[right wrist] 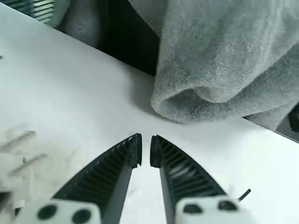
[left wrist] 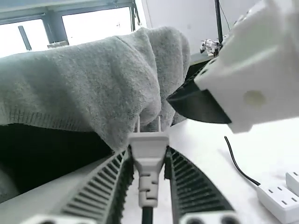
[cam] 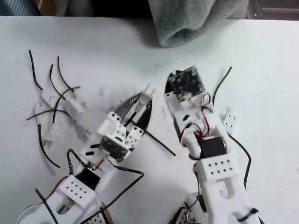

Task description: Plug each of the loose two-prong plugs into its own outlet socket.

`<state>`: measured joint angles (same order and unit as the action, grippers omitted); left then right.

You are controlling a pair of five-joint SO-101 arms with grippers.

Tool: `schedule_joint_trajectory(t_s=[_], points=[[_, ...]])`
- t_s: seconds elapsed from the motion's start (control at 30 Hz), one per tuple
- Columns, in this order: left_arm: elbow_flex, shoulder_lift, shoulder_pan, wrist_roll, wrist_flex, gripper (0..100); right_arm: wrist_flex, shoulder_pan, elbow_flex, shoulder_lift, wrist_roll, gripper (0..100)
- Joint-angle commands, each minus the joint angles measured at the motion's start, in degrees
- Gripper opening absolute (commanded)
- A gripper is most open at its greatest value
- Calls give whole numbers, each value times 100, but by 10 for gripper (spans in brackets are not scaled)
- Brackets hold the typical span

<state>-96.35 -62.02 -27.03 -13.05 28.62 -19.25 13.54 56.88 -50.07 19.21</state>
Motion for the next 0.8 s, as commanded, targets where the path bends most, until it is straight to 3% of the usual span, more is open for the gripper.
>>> schedule_joint_trajectory(t_s=[0.0,0.2,0.33,0.47,0.77], points=[[26,-84,4,35,132,22,-84,-13,-536,154,9,51],[26,-84,4,35,123,22,-1596,980,-1899,-92,9,52],[26,-84,4,35,123,22,-1815,1473,-1960,-136,18,51],[26,-84,4,35,123,22,-1402,1437,-1442,110,18,52],[26,-84,4,35,123,22,277,549,-941,1701,26,52]])
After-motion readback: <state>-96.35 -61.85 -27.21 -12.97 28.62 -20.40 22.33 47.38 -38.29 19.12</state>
